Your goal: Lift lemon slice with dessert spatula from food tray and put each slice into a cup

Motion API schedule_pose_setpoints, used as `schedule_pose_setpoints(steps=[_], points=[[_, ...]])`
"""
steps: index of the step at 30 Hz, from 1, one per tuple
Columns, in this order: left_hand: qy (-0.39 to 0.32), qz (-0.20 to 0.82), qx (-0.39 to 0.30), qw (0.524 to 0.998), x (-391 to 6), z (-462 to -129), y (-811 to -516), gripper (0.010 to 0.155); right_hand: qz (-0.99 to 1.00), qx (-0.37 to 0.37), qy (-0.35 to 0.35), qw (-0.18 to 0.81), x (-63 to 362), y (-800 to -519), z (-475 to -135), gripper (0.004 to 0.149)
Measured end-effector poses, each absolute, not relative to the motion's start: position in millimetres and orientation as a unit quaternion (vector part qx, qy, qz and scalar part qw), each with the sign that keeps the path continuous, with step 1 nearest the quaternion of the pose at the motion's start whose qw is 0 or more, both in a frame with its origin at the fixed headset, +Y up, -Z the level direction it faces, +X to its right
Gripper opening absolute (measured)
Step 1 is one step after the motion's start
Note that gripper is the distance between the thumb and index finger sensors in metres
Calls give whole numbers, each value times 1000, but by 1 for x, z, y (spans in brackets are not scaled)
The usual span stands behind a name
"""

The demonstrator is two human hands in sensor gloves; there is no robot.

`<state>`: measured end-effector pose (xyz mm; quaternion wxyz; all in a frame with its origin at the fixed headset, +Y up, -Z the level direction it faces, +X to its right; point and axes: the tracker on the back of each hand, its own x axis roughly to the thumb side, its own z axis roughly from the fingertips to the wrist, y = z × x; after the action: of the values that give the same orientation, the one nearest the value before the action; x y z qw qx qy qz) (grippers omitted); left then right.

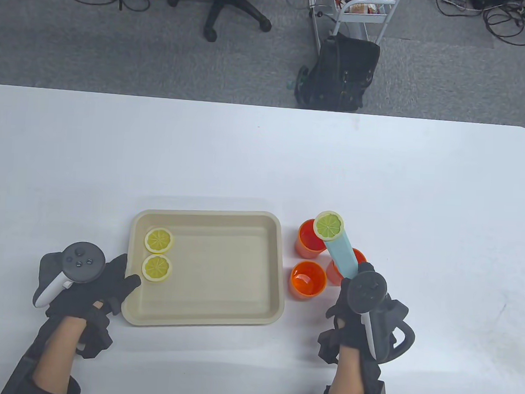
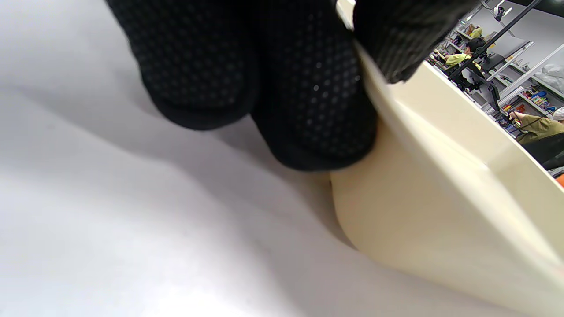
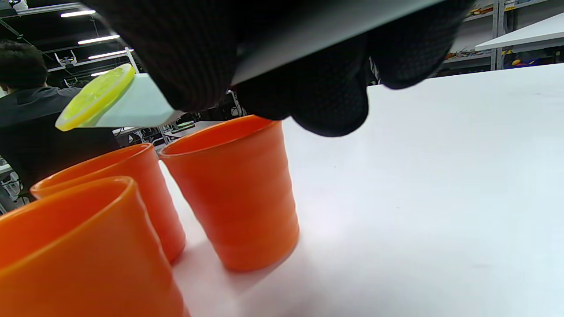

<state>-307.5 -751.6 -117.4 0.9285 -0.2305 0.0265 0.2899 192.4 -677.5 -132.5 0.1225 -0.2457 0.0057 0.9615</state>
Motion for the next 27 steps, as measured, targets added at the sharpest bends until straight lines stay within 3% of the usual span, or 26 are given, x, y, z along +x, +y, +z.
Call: schedule_pose_setpoints(steps=[20, 27], points=[[27, 290, -234, 928, -307, -117, -752, 74, 954, -272, -25, 120, 193, -676, -131, 58], [27, 291, -234, 927, -308, -117, -753, 74, 956, -246, -36, 159, 186, -673, -129, 59]])
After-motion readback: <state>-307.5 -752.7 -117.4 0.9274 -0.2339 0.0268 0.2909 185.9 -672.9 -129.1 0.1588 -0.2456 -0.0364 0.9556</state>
